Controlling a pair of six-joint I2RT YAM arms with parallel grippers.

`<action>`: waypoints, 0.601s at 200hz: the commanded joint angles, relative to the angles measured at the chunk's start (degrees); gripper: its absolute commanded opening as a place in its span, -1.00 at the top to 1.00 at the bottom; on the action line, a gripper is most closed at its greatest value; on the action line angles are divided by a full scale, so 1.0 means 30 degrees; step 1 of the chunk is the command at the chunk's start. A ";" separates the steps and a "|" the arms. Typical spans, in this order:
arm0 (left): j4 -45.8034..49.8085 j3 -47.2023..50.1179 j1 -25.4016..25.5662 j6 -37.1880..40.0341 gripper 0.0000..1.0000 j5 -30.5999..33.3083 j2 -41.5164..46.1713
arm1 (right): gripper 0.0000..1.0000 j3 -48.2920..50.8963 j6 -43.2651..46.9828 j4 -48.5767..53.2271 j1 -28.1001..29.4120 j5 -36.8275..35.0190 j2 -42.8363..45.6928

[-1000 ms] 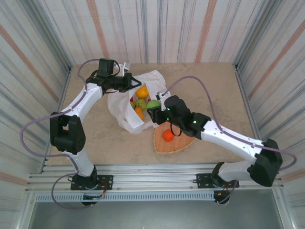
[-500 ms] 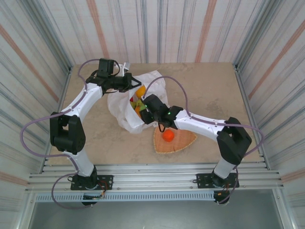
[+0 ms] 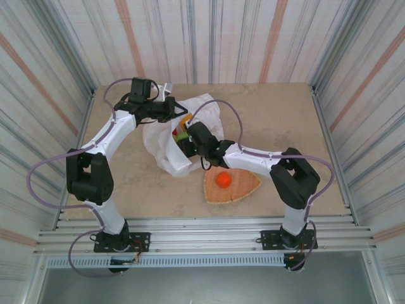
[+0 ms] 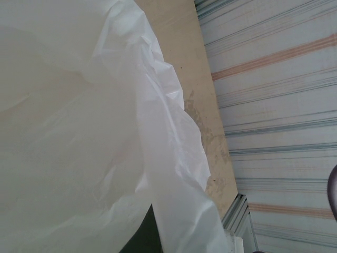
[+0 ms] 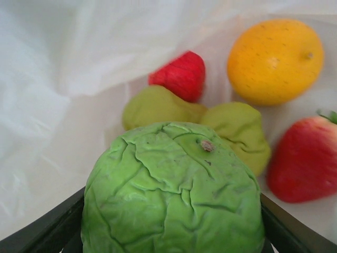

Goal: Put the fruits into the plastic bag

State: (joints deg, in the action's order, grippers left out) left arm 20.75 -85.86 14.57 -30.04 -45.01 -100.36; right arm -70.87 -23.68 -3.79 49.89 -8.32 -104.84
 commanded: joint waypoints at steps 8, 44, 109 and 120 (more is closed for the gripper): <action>0.0084 0.0116 -0.0140 -0.0062 1.00 -0.0288 0.0053 | -0.36 -0.0157 -0.2436 -0.3421 -0.0453 0.1659 -0.0954; 0.0143 0.0116 -0.0146 -0.0064 1.00 -0.0227 0.0071 | -0.43 -0.0682 -0.3346 -0.5050 -0.0479 0.2665 -0.2168; 0.0143 0.0116 -0.0227 -0.0119 1.00 -0.0244 0.0150 | -0.58 -0.1388 -0.3767 -0.4863 -0.0604 0.3288 -0.3197; 0.0118 0.0116 -0.0234 -0.0123 1.00 -0.0258 0.0164 | -0.62 -0.1370 -0.3781 -0.4835 -0.0589 0.3331 -0.3188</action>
State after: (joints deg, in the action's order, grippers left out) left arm 20.75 -85.86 14.35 -30.06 -44.99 -100.36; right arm -72.99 -33.69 -17.82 48.34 0.38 -113.69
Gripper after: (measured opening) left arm 0.047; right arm 0.790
